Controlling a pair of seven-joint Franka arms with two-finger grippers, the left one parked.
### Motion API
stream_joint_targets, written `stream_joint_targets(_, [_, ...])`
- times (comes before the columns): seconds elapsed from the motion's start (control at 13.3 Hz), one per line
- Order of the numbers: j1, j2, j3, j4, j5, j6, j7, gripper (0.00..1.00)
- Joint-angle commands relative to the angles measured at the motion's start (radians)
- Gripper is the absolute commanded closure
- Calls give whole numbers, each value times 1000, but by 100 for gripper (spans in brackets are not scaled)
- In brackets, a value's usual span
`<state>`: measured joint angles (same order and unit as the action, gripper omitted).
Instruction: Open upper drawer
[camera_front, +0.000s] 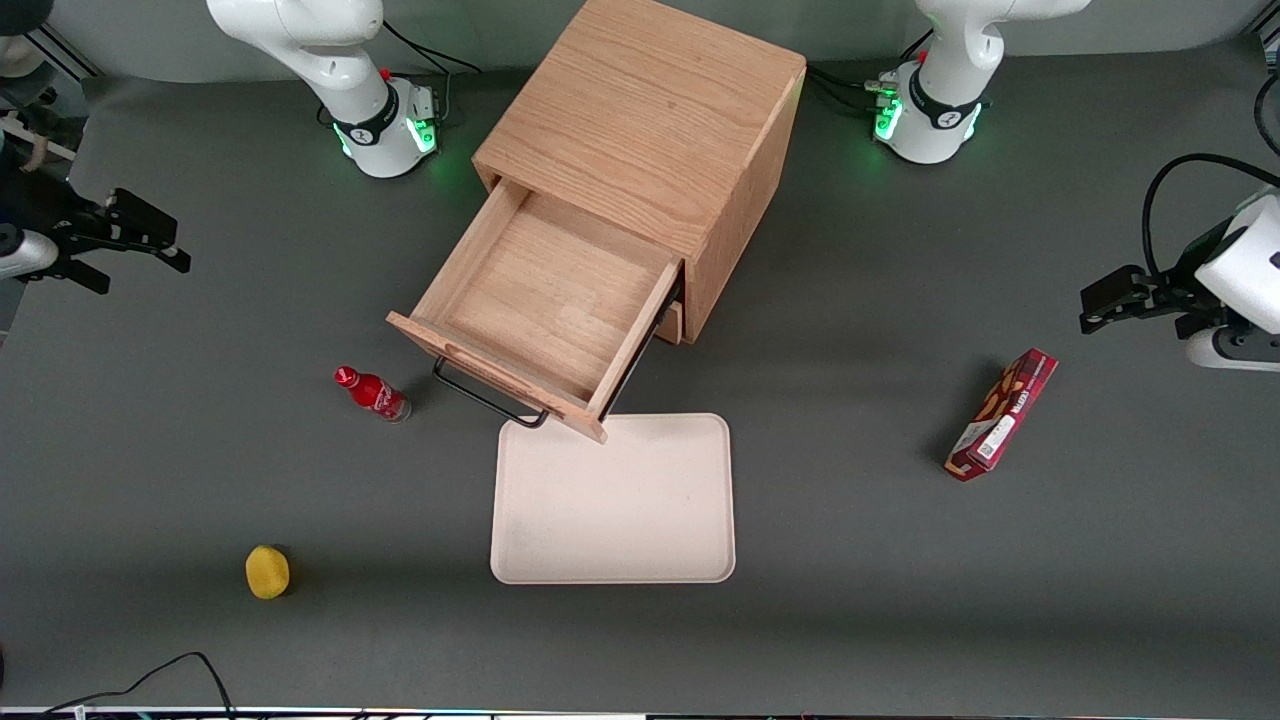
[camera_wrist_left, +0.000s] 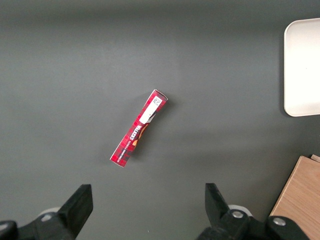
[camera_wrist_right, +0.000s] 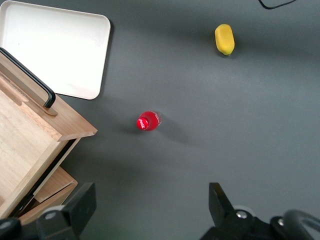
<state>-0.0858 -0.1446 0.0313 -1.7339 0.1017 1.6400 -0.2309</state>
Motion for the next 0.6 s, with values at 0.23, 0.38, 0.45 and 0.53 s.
stream_joint_targets(0.23, [-89,4,71,79,-2,-45,30,0])
stream_joint_targets(0.38, [-89,4,75,77,-2,-46,30,0])
stream_joint_targets(0.45, [-89,4,76,77,-2,-57,30,0])
stream_joint_targets(0.53, [-89,5,78,77,-2,-60,31,0])
